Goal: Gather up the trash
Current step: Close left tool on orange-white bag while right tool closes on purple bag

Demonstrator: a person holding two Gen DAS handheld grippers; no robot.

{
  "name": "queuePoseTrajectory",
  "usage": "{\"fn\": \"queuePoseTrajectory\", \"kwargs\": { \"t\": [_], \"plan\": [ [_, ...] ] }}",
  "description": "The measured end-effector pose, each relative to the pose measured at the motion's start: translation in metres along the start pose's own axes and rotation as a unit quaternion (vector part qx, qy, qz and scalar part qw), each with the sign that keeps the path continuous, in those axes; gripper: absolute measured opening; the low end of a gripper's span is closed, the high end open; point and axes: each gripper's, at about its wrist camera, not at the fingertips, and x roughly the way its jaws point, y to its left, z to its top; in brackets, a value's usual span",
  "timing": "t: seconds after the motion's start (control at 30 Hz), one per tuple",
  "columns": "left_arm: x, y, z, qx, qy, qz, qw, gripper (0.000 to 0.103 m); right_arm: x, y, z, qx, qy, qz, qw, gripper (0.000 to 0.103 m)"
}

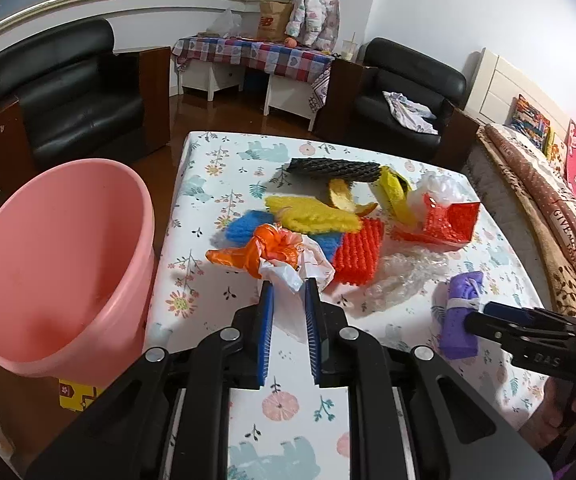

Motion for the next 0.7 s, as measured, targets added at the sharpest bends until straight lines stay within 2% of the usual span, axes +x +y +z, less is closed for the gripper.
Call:
{"fn": "queuePoseTrajectory", "kwargs": {
  "t": [0.13,0.23,0.6,0.7],
  "plan": [
    [-0.003,-0.003,-0.002,0.006,-0.002,-0.009,0.9999,0.015,0.003,0.002,0.001,0.001,0.005,0.012,1.000,0.050],
    [-0.007,-0.007,-0.004,0.008,-0.004,-0.014,0.9999,0.015,0.003,0.004,0.000,-0.002,0.006,0.024,1.000,0.039],
    [-0.020,-0.006,-0.005,0.004,-0.017,-0.021,0.9996,0.015,-0.011,0.016,-0.002,-0.035,-0.007,0.028,0.999,0.027],
    [-0.025,-0.002,-0.004,0.000,-0.024,-0.020,0.9995,0.015,-0.021,0.023,-0.002,-0.055,-0.018,0.025,0.998,0.021]
  ]
}}
